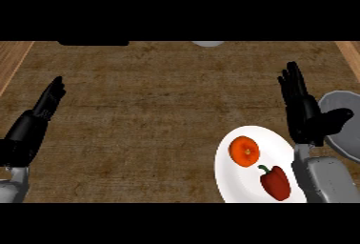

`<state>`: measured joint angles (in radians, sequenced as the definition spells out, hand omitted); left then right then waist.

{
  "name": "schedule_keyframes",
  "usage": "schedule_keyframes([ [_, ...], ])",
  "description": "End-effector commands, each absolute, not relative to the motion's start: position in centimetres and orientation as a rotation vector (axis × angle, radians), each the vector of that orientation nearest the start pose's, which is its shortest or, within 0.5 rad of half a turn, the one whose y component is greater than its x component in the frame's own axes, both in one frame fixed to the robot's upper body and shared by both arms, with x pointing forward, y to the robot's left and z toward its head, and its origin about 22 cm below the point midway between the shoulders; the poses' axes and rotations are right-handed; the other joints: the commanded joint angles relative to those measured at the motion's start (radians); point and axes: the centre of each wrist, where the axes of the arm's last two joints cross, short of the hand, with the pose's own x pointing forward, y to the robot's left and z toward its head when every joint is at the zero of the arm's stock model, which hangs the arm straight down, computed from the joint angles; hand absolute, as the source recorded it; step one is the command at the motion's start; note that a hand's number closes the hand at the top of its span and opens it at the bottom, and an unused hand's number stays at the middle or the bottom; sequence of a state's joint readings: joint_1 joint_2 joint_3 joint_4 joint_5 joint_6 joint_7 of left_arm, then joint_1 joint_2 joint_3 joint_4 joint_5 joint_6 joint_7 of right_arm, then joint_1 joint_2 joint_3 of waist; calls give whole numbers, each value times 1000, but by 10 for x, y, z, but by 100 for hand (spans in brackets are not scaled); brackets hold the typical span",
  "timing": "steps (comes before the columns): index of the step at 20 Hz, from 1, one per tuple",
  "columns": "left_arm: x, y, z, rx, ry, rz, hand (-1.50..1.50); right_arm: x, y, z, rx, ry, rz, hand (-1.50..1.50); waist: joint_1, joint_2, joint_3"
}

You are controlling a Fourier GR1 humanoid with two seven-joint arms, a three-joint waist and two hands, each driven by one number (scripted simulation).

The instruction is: Pick the bell pepper from the plate and place it in the pan

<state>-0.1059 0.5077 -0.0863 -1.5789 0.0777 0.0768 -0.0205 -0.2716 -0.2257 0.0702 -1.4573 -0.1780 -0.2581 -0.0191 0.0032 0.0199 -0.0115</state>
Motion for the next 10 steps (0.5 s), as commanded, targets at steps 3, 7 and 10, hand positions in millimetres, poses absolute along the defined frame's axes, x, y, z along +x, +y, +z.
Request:
schedule_keyframes([
  [3, 269, 297, 58, 236, -1624, -360, 0, 310, -281, 25, -131, -1508, 167, -150, 5, -15, 12],
  [7, 271, 277, 53, 158, -1575, -376, 0, 300, -342, 46, -598, -1276, 723, -150, 7, 11, -22],
  [10, 263, 256, 49, 87, -1530, -343, 0, 269, -329, -8, -634, -1316, 656, 150, -7, -20, 13],
])
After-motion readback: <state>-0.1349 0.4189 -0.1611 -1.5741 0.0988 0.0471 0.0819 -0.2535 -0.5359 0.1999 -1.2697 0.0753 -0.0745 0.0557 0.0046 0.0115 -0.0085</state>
